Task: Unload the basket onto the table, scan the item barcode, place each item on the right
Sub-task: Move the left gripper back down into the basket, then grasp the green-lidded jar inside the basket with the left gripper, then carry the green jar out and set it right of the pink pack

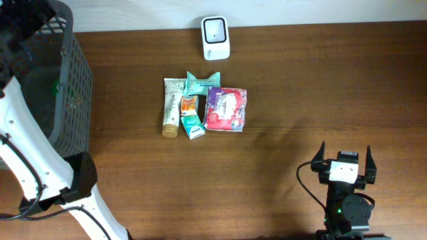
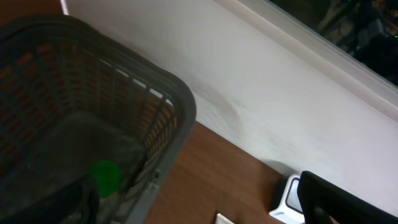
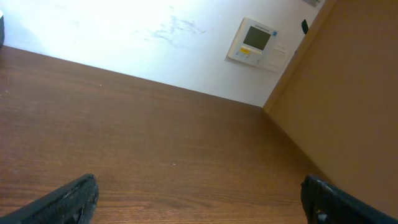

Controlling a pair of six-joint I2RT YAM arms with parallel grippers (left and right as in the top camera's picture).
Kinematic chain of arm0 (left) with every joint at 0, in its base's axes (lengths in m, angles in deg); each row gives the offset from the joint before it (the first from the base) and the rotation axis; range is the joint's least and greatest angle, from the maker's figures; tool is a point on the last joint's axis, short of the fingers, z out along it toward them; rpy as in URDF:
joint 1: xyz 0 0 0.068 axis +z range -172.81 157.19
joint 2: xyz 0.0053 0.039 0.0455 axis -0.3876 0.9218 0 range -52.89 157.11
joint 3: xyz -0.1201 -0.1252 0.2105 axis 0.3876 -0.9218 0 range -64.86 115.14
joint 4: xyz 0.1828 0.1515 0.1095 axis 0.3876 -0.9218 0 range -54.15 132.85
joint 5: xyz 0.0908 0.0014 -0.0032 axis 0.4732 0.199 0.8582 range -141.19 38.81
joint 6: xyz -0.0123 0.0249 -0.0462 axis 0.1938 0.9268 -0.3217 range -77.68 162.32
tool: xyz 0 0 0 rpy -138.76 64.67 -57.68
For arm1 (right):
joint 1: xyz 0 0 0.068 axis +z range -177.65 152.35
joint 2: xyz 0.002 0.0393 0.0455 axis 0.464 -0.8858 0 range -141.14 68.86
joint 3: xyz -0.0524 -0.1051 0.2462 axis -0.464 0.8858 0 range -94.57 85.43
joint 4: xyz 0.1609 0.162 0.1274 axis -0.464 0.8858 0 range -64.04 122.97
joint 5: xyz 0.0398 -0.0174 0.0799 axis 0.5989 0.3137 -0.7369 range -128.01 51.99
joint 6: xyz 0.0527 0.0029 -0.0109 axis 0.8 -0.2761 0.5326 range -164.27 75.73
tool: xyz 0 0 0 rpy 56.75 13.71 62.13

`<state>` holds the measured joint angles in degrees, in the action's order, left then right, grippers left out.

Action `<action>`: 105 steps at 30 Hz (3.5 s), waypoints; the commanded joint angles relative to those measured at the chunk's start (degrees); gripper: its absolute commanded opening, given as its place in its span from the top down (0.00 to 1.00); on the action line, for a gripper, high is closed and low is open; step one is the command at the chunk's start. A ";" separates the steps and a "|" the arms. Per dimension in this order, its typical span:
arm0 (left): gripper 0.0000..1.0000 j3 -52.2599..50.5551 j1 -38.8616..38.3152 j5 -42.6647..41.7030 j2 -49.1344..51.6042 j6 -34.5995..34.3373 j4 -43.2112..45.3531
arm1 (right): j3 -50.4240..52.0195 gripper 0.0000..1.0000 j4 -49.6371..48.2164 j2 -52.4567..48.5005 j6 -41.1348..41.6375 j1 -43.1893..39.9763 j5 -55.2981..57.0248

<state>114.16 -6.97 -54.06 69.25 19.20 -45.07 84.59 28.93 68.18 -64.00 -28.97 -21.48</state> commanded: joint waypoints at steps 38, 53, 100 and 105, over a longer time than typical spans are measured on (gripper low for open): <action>0.01 -26.34 10.23 -2.25 21.90 8.92 10.32 | 0.52 0.01 0.04 0.33 0.04 -0.26 0.66; 0.03 -26.49 10.21 -2.25 27.43 9.35 5.75 | 0.52 0.01 0.04 0.33 0.04 -0.26 0.66; 0.37 -12.79 -13.25 -14.56 -6.88 6.49 -5.44 | 0.52 0.01 0.04 0.33 0.04 -0.26 0.66; 0.37 -20.57 -22.82 -6.80 -0.70 6.45 -1.40 | 0.52 0.01 0.04 0.33 0.04 -0.26 0.66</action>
<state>97.12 -26.31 -67.33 64.90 25.83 -49.10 84.59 28.93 68.18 -64.02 -28.97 -21.48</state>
